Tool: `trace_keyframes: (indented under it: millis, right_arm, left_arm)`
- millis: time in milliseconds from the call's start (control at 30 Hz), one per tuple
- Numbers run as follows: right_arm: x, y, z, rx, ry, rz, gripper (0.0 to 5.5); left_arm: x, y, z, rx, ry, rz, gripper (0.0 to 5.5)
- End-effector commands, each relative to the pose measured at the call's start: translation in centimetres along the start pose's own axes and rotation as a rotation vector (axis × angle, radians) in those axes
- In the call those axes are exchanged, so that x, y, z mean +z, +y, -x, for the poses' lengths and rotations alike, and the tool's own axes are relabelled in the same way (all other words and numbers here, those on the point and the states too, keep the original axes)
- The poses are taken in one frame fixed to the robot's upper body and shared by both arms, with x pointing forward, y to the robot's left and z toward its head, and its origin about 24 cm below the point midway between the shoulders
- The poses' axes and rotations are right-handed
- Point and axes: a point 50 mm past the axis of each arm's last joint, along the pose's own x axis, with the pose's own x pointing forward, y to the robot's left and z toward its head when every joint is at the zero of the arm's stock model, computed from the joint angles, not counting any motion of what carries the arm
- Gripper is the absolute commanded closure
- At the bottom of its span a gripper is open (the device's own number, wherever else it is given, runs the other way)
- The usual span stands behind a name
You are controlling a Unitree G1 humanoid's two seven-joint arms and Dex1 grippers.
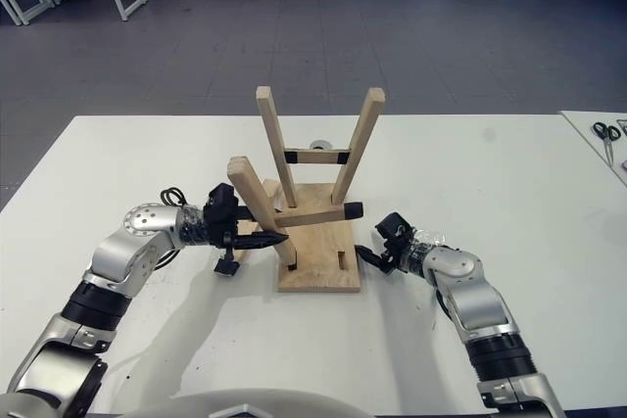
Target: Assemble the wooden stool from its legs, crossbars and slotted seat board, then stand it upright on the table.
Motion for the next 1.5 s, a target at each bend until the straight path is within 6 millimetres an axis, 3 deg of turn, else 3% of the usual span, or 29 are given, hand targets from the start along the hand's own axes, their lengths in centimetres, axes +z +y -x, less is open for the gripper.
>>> trace_keyframes:
  millis: [33, 200, 367, 500, 667, 800, 967, 1067, 1200, 1367, 1433, 1500]
  right_arm:
    - [-1.6, 1.0, 0.0, 0.013, 0.062, -0.040, 1.93]
    - [-1.7, 1.1, 0.2, 0.005, 0.063, -0.055, 1.93]
    - [-1.4, 0.9, 0.1, 0.008, 0.062, -0.050, 1.93]
    - [-1.5, 0.7, 0.3, -0.001, 0.065, -0.057, 1.93]
    - [-1.7, 0.8, 0.4, -0.012, 0.064, -0.072, 1.93]
    - [-1.7, 1.0, 0.3, -0.015, 0.062, -0.079, 1.93]
    - [-1.7, 1.1, 0.1, -0.017, 0.060, -0.083, 1.93]
    - [-1.8, 1.2, 0.2, -0.017, 0.062, -0.086, 1.93]
    - [-1.9, 1.3, 0.3, -0.022, 0.063, -0.095, 1.93]
    - [-2.1, 1.6, 0.4, -0.037, 0.060, -0.112, 1.93]
    - [-2.3, 1.7, 0.5, -0.042, 0.061, -0.119, 1.93]
    - [-2.4, 1.8, 0.4, -0.046, 0.062, -0.122, 1.93]
  left_arm:
    - [-7.7, -3.5, 1.3, 0.075, 0.413, 0.116, 3.44]
    - [-11.7, -5.7, 0.8, 0.113, 0.495, 0.130, 3.44]
    - [-13.8, -7.0, 0.9, 0.091, 0.547, 0.086, 3.45]
    - [-11.3, -5.9, 0.7, 0.089, 0.432, 0.036, 3.45]
    - [-4.6, -3.2, 0.0, 0.051, 0.235, -0.071, 3.45]
    - [-0.9, -1.6, -0.4, 0.045, 0.149, -0.185, 3.45]
    - [0.8, -1.2, -0.4, 0.012, 0.108, -0.239, 3.45]
    - [1.3, -1.3, -0.2, 0.032, 0.083, -0.248, 2.85]
    - [2.0, -1.8, 1.6, 0.078, 0.074, -0.278, 2.10]
    - [0.6, -3.5, 8.3, 0.176, 0.238, -0.207, 2.10]
    - [2.0, -2.2, 11.1, 0.305, 0.211, -0.178, 2.10]
    - [5.0, -0.3, 12.1, 0.430, 0.037, -0.151, 2.10]
